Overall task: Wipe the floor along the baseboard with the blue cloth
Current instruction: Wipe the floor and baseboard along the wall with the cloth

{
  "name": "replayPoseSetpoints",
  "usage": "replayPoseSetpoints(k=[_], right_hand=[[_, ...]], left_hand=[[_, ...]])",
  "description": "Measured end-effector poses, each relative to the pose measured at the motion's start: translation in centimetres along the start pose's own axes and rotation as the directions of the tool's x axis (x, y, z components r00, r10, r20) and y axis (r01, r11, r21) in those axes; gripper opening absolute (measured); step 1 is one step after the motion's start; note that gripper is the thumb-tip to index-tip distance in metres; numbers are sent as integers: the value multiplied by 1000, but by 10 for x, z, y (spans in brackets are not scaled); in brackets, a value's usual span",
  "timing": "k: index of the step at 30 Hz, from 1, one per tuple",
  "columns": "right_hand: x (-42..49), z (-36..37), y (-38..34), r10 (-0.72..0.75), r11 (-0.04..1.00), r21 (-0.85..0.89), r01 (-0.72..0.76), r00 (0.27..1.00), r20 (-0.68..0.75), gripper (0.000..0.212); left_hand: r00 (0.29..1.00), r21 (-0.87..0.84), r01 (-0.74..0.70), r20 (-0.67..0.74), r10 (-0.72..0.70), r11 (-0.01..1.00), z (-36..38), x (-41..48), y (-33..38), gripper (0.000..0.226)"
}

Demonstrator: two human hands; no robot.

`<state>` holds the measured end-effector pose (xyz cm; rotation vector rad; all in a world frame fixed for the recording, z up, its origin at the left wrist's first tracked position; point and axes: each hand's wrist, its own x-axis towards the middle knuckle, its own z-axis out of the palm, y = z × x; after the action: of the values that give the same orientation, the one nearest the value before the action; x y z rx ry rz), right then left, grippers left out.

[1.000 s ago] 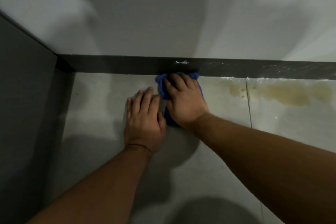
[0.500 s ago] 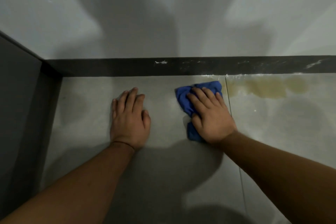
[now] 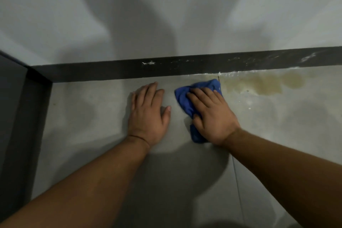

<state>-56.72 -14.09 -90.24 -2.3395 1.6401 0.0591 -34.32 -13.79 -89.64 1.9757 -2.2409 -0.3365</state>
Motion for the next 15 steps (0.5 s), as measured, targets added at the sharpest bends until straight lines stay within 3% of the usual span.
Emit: replayPoseSetpoints(k=[3, 8, 13, 15], right_hand=[[-3, -3, 25, 136, 990, -19, -137, 989, -59, 69], [35, -5, 20, 292, 956, 10, -292, 952, -95, 71], [13, -5, 23, 155, 988, 16, -154, 983, -95, 69], [3, -3, 32, 169, 985, -2, -170, 980, -108, 69]], left_hand=[[1000, -45, -5, -3, 5, 999, 9, 5, 18, 60], [1000, 29, -14, -12, 14, 999, 20, 4, 19, 57], [1000, 26, -17, -4, 17, 1000, 18, 4, 19, 56], [1000, 19, -22, -3, 22, 1000, 18, 2, 17, 56]])
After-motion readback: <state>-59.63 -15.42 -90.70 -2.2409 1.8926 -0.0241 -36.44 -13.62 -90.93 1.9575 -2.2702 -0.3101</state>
